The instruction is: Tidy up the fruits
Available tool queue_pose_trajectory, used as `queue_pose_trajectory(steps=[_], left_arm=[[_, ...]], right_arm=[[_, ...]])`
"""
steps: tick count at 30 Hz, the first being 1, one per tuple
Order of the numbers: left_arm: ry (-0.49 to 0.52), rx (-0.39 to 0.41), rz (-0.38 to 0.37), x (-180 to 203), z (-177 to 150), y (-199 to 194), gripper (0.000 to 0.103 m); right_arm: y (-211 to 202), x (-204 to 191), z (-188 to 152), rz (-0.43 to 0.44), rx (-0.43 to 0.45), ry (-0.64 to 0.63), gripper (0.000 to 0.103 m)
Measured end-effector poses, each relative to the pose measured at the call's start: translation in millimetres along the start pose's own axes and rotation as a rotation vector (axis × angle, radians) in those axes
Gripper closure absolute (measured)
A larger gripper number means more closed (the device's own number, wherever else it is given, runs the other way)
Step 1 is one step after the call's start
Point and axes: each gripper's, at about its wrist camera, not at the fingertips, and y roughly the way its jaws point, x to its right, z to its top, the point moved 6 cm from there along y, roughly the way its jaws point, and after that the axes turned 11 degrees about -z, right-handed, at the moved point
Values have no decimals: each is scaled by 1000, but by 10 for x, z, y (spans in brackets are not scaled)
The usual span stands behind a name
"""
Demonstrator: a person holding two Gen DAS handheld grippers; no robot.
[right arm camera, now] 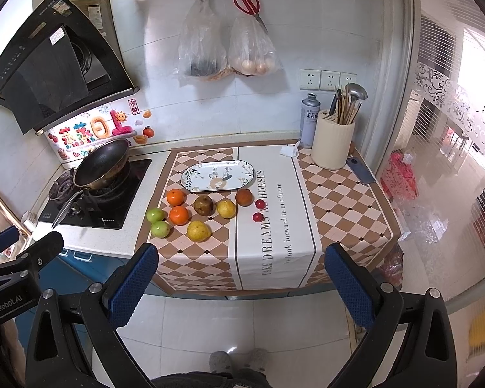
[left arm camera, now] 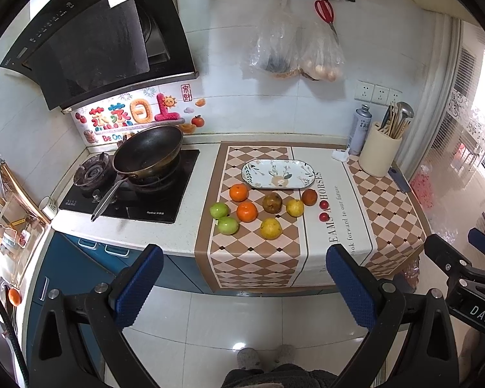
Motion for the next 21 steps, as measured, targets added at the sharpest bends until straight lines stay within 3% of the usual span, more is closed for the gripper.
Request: queue_pose_trajectory(steps=[21], left_arm=[[-3,17,-5,21,85,67,0]], right_arm=[[72,-56,86,7,-4,4,0]])
